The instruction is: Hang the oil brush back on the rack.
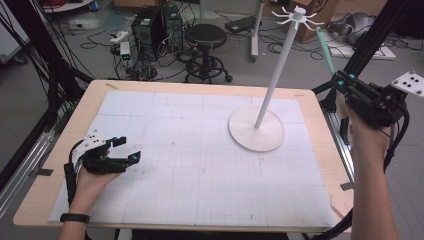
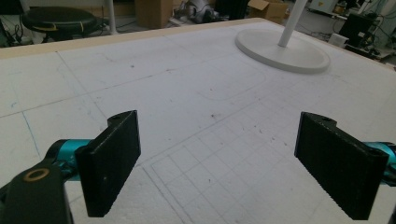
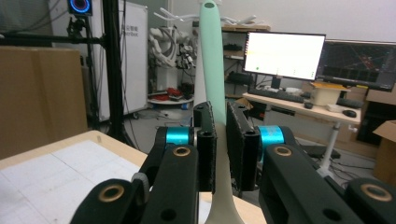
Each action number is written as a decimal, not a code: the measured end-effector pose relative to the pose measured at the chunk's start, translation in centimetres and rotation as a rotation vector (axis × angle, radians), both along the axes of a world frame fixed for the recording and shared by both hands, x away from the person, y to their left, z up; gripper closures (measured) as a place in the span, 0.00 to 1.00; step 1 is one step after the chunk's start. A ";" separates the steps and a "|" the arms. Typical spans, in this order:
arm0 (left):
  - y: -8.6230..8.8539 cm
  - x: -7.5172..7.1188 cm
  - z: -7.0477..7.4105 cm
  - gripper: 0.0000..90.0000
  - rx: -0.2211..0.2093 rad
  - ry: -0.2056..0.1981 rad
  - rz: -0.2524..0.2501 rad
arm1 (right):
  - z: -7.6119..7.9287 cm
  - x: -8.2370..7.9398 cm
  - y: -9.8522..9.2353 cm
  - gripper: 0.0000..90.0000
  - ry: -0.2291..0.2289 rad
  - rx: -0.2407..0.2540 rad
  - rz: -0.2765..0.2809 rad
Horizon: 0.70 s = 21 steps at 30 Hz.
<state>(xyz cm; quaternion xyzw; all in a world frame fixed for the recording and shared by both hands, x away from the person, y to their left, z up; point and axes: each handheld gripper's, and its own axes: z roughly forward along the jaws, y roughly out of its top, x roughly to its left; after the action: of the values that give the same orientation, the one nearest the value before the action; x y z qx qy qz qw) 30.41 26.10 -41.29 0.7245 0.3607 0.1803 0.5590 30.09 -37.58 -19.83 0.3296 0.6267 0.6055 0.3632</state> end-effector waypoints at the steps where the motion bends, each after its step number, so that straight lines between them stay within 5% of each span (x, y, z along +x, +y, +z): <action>1: 0.0 0.0 0.0 0.17 0.002 0.000 -0.001 | 0.0 0.1 0.0 0.92 0.001 -0.001 0.000; 21: 0.0 -0.2 0.1 0.17 0.003 0.003 -0.008 | -0.2 1.6 1.7 0.91 0.032 -0.040 -0.006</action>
<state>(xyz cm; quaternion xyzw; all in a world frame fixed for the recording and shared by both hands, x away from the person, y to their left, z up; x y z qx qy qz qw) 30.26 26.09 -41.20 0.7269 0.3583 0.1778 0.5582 31.73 -35.90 -20.05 0.3337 0.6436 0.5865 0.3612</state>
